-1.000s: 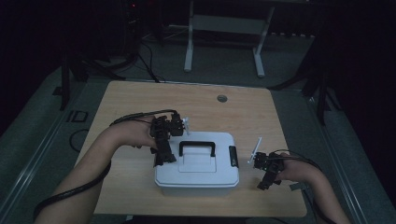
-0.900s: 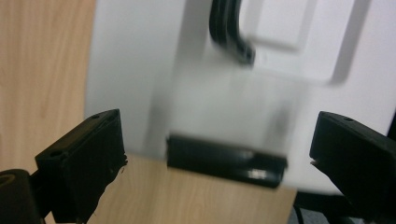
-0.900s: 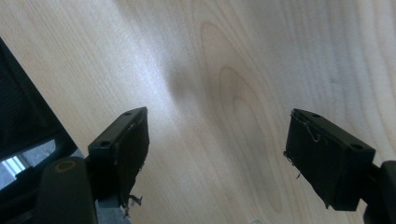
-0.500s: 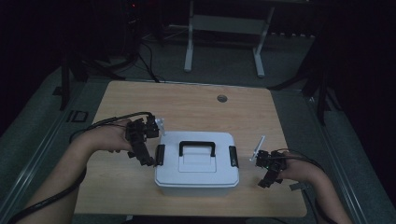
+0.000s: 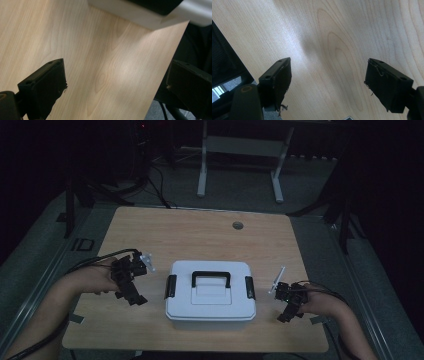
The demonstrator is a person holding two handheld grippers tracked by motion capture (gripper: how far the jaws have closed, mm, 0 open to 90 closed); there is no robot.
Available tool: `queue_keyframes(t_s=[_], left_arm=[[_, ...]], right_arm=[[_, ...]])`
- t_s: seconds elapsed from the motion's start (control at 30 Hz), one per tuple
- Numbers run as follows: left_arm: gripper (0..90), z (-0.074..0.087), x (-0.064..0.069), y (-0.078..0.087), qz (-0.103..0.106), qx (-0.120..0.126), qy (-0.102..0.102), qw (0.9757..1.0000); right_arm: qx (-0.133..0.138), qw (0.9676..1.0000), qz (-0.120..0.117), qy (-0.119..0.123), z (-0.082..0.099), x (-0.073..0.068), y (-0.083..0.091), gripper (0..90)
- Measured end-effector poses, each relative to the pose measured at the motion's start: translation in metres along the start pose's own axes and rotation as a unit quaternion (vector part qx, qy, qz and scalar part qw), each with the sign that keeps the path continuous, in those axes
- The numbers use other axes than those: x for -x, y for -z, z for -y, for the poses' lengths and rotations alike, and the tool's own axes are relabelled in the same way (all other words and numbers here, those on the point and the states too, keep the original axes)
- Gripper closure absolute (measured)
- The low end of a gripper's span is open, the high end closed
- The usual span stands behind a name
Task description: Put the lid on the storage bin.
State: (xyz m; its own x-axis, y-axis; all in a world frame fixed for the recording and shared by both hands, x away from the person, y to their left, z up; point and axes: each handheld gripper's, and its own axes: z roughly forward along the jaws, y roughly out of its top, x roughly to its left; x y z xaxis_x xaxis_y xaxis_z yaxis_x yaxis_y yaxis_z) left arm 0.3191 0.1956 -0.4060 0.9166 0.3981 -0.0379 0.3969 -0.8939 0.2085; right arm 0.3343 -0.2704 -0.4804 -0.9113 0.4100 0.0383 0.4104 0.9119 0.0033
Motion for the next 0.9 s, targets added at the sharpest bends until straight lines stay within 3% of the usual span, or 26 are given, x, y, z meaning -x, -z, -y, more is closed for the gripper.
queue_keyframes(t_s=[0.23,0.43,0.57,0.9], left_arm=[[2.2,0.018,-0.004,-0.011,0.020,0.004,0.017,0.9996],[2.2,0.031,-0.006,-0.028,0.024,-0.017,0.028,0.9992],[2.2,0.039,-0.007,-0.036,0.042,-0.007,0.039,0.9983],[2.2,0.052,-0.002,-0.056,0.036,-0.007,0.045,0.9983]], right_arm=[[0.001,1.0000,0.004,-0.001,0.000,0.000,0.000,20.6],[0.005,1.0000,0.004,-0.004,0.000,0.001,0.001,20.3],[0.005,1.0000,0.006,-0.004,0.001,0.001,0.000,20.1],[0.010,0.9999,0.005,-0.009,0.005,0.002,-0.003,20.1]])
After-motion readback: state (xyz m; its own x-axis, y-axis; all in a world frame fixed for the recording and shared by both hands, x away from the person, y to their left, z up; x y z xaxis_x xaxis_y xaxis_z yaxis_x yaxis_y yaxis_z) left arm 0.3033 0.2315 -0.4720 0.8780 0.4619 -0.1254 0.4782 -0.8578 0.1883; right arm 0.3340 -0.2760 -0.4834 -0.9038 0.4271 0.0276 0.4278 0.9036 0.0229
